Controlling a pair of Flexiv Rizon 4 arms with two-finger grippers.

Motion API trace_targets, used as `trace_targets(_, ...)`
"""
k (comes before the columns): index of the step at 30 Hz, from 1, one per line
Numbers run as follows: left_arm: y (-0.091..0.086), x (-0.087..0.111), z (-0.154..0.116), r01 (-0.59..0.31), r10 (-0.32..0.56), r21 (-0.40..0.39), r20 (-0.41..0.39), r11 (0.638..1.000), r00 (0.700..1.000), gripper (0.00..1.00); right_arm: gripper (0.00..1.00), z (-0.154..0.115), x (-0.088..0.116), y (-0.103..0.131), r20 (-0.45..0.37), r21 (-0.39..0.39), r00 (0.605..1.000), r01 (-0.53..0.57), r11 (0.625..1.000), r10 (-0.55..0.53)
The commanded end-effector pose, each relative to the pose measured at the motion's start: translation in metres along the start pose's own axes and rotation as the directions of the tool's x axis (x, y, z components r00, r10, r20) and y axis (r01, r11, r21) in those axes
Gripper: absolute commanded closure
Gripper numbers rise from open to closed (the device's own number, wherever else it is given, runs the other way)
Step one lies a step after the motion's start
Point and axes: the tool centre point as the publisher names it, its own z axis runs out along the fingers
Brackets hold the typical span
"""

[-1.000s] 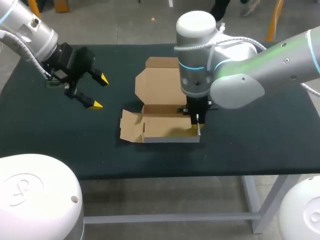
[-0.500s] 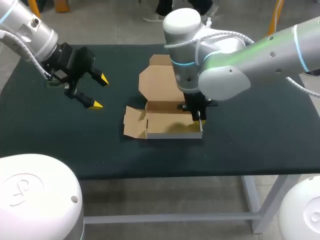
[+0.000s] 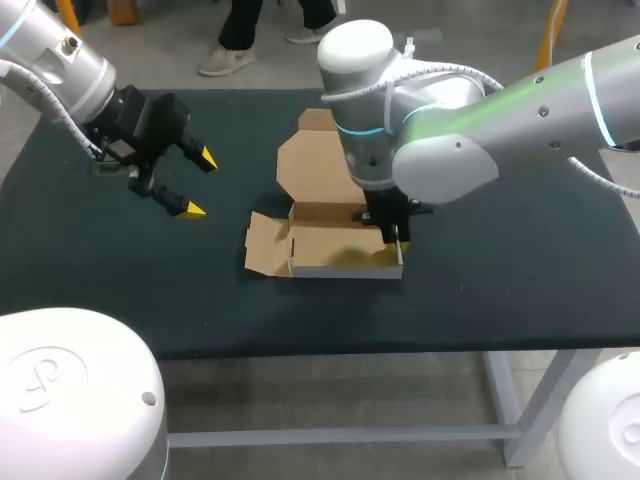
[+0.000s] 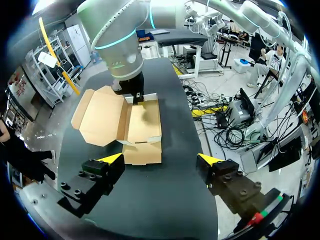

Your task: Assemble the packaging by folding the flat box into shape, placing the metal phone stand inside, and closing the box properly

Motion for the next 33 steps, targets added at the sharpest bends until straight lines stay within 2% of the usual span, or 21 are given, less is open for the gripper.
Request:
trace_targets(1,-0.0004,0.0,-0.0008,0.0,0.0,-0.004,-0.003,1.0,1.0,0.0,1.0,0.0027,-0.0007,-0.0082,-0.063,-0.026,0.998,0.011,1.0,-0.012)
trace_targets(6,-0.0004,0.0,-0.0008,0.0,0.0,-0.004,-0.003,1.0,1.0,0.0,1.0,-0.0032,-0.0031,-0.0101,-0.159,-0.028,0.986,0.043,0.999,-0.047)
trace_targets(14,-0.0004,0.0,-0.0008,0.0,0.0,-0.004,-0.003,1.0,1.0,0.0,1.0,-0.0054,-0.0011,-0.0107,-0.259,-0.009,0.961,0.094,0.995,-0.093)
trace_targets(18,-0.0004,0.0,-0.0008,0.0,0.0,-0.004,-0.003,1.0,1.0,0.0,1.0,-0.0061,0.0007,-0.0105,-0.265,0.003,0.959,0.099,0.995,-0.095)
trace_targets(23,-0.0004,0.0,-0.0008,0.0,0.0,-0.004,-0.003,1.0,1.0,0.0,1.0,-0.0046,0.0032,-0.0097,-0.251,0.04,0.965,0.085,0.996,-0.072)
trace_targets(33,-0.0004,0.0,-0.0008,0.0,0.0,-0.004,-0.003,1.0,1.0,0.0,1.0,-0.0027,0.0049,-0.0099,-0.207,0.06,0.974,0.105,0.993,-0.091)
